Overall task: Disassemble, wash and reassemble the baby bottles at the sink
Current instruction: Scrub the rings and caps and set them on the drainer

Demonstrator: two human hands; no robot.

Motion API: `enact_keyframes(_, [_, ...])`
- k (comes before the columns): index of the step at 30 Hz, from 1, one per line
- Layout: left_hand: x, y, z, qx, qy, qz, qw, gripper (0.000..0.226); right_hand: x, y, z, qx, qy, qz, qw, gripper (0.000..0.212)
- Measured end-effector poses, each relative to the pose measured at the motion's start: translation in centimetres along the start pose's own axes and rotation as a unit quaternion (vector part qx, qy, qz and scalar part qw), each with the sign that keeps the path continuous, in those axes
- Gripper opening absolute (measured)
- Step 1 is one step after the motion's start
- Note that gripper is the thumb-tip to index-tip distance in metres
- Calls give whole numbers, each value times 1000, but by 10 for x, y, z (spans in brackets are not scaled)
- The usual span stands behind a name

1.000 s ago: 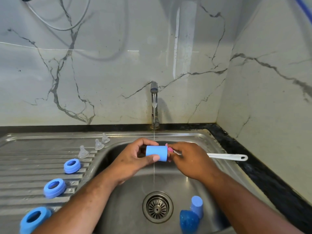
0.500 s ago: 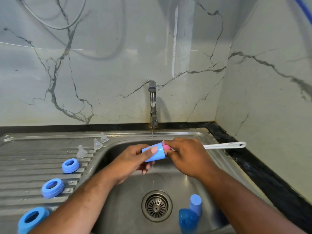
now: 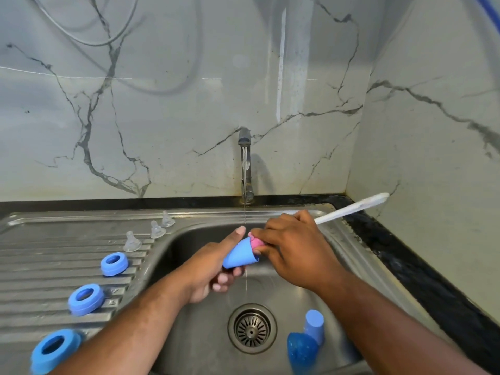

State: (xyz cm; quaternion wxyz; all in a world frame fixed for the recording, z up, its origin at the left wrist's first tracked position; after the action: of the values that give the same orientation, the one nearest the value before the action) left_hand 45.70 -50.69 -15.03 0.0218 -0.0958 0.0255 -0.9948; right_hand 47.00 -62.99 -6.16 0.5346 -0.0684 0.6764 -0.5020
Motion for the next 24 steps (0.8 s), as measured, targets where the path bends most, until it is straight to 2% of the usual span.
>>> enact_keyframes(2, [-3,-3,18,-3,89,-6,996,62,-1,1,9,-14,44,-16,999,33])
enact_keyframes(4, [1,-5,39,-51,194,7,980,53,1,6,18,-40,94,-38,994,42])
enact_keyframes(6, [7,-6,51,-83,259,37,962,37,4,14,33,-113,160,-60,979,29])
enact_keyframes(7, [8,-6,52,-87,269,43,958,37,6,16,36,-141,176,-62,972,23])
enact_keyframes(9, [7,-5,50,-91,271,40,957,43,6,15,38,-132,165,-53,976,21])
enact_keyframes(12, [4,-7,43,-46,245,46,967,52,2,1,27,-51,101,0,994,27])
enact_keyframes(15, [-2,-6,22,33,113,47,992,75,-1,-8,12,9,41,30,999,22])
enact_keyframes(17, [-2,-3,7,-2,39,35,999,80,-2,-11,7,25,15,42,999,23])
enact_keyframes(18, [-1,-2,5,-21,30,29,999,79,-2,-12,6,31,13,45,998,23])
enact_keyframes(21, [0,0,23,-34,112,18,993,59,-2,-12,19,9,77,28,997,26])
enact_keyframes(24, [5,1,46,-111,235,6,966,39,4,3,40,-90,171,-26,981,27])
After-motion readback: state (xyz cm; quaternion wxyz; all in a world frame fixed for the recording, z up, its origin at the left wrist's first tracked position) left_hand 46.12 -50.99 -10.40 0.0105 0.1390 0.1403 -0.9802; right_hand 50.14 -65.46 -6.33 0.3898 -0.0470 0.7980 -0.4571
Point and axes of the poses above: each hand's wrist, its own x-axis away from the middle knuckle, its own y-axis out of the palm, z = x × y, the point moved 10 cm from there along -x, towards the middle knuckle, and after that the axes turned 4 degrees about z, right-handed, at the moved point
